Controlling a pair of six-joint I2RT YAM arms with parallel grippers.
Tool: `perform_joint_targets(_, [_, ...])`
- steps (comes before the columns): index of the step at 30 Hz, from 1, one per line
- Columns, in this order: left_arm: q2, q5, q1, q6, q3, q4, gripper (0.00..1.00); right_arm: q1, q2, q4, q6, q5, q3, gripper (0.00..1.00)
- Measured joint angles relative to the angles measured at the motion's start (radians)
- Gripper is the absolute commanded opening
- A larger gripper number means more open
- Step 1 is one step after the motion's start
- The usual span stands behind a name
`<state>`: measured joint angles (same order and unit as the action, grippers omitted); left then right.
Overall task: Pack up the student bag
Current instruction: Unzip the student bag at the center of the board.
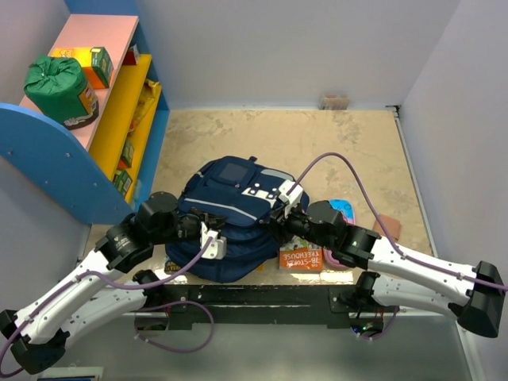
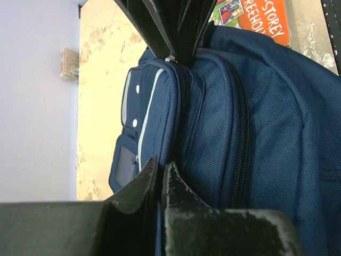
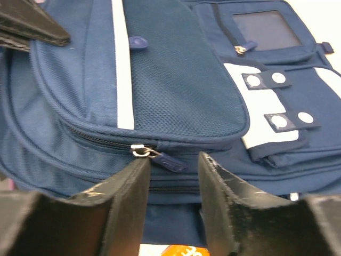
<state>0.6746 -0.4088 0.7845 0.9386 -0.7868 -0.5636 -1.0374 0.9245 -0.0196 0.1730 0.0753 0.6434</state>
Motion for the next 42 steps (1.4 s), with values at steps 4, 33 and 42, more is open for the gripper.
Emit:
perform_joint_targets(4, [0.003, -0.002, -0.003, -0.005, 0.0, 0.0, 0.0, 0.0, -0.002, 0.036, 0.018, -0.015, -0.021, 0.3])
perform_joint_targets(33, [0.372, -0.019, -0.005, -0.198, -0.072, 0.073, 0.0, -0.001, 0.003, 0.024, 0.166, 0.098, -0.082, 0.0])
perform_joint_targets(42, [0.42, -0.026, -0.005, -0.359, -0.066, 0.174, 0.0, -0.039, -0.073, 0.062, 0.196, 0.107, -0.106, 0.17])
